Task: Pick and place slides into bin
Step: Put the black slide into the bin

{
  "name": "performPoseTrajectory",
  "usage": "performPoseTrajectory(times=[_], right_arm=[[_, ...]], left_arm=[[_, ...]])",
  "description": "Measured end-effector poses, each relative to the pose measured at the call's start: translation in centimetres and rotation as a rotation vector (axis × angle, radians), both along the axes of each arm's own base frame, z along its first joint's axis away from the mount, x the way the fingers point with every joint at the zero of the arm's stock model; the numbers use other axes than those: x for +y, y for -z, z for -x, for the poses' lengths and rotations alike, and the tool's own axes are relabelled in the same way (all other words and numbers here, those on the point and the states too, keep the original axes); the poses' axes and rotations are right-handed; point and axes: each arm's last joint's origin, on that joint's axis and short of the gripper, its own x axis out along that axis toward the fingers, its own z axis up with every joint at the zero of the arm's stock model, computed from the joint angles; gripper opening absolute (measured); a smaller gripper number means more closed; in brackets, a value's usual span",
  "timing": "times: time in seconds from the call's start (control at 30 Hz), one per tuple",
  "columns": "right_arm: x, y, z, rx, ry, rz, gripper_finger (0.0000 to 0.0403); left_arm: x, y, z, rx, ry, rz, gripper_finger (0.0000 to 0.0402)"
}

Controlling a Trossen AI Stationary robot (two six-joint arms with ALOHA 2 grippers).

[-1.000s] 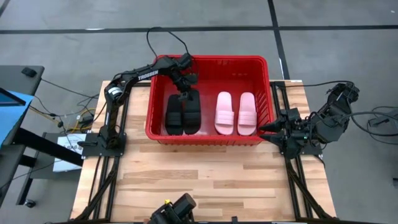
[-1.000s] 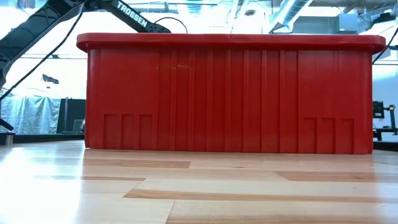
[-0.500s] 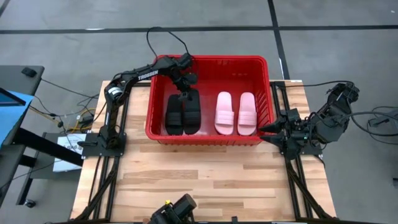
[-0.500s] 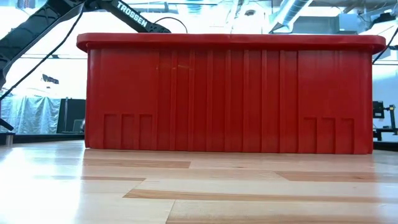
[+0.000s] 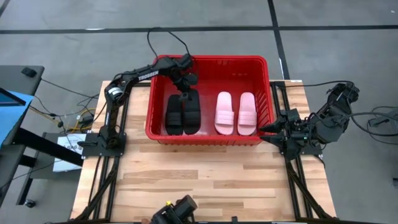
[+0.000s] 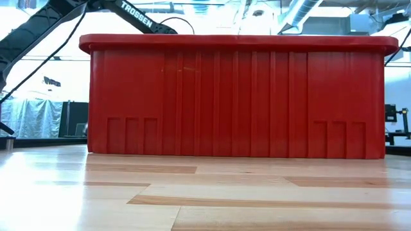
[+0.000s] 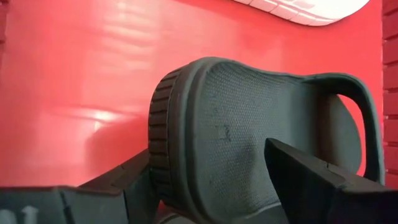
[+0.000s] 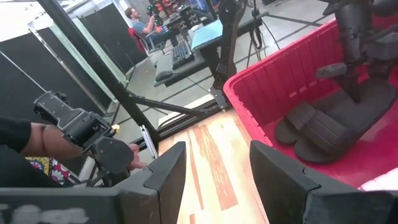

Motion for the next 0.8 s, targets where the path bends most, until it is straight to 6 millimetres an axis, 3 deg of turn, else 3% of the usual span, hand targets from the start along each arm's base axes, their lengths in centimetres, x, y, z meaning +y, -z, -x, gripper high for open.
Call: performPoseTrajectory(times=[0.8], right_arm=[[0.00, 0.06, 0.02, 0.006, -0.003, 0.004, 0.0171]], left_arm=[[-0.29, 0.05, -0.32, 0.037, -0.029, -0.042, 0.0257]])
